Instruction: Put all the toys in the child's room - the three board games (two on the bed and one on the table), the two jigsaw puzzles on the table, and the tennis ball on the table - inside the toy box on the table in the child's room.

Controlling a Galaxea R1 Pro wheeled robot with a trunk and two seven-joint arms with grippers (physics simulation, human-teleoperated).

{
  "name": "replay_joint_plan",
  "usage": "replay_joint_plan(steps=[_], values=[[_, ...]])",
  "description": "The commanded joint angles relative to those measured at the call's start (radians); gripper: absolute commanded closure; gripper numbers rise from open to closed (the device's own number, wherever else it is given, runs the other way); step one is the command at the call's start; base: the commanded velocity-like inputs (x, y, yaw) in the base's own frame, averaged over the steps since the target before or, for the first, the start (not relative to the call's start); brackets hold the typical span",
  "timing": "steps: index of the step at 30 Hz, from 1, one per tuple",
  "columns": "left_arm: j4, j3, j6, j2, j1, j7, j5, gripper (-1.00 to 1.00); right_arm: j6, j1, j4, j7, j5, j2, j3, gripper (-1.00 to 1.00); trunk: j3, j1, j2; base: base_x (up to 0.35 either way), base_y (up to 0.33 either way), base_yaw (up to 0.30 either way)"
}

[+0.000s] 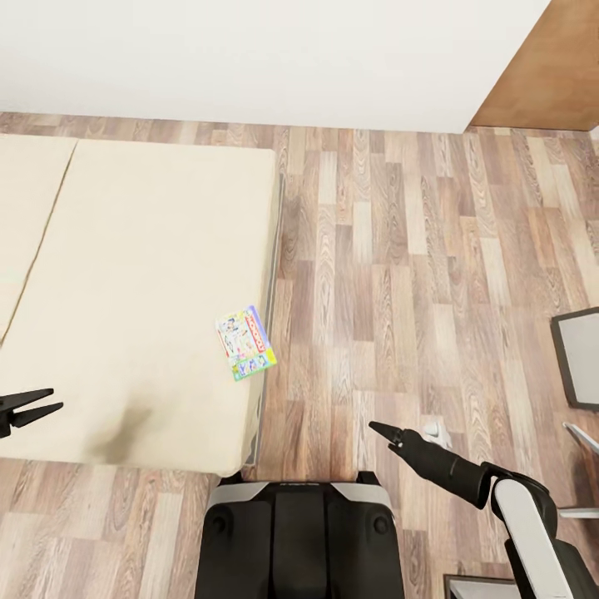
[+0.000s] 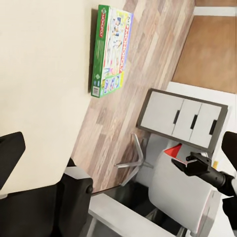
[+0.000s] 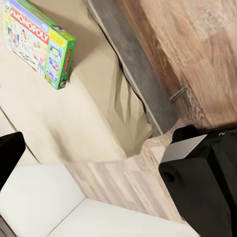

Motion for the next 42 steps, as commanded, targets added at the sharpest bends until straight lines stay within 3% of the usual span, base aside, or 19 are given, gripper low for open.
replay_joint_plan(steps=[1, 13, 19, 28, 42], values=[[0.001, -0.001, 0.011, 0.000, 0.000, -0.004, 0.001, -1.00, 0.002, 0.000, 0.000, 0.010, 0.010, 0.000, -0.001, -1.00, 0.001, 0.001, -0.001, 0.000, 0.000, 0.000], [0.003, 0.000, 0.011, -0.002, 0.000, -0.004, 0.001, -1.00, -0.013, 0.000, 0.009, 0.007, 0.013, 0.000, -0.003, -1.00, 0.020, 0.001, -0.001, 0.000, 0.000, 0.000], [0.003, 0.000, 0.011, -0.003, 0.000, -0.004, 0.002, -1.00, -0.035, 0.000, 0.010, 0.010, 0.047, 0.000, -0.003, -1.00, 0.030, 0.001, -0.001, 0.000, 0.000, 0.000], [0.003, 0.000, 0.012, -0.004, 0.000, -0.004, 0.003, -1.00, -0.041, 0.000, 0.011, 0.011, 0.054, 0.000, -0.003, -1.00, 0.043, 0.001, -0.001, 0.000, 0.000, 0.000], [0.003, 0.000, 0.013, -0.027, 0.000, -0.004, 0.002, -1.00, -0.044, 0.000, 0.011, 0.011, 0.055, 0.001, -0.003, -1.00, 0.062, 0.001, -0.001, 0.000, 0.000, 0.000]])
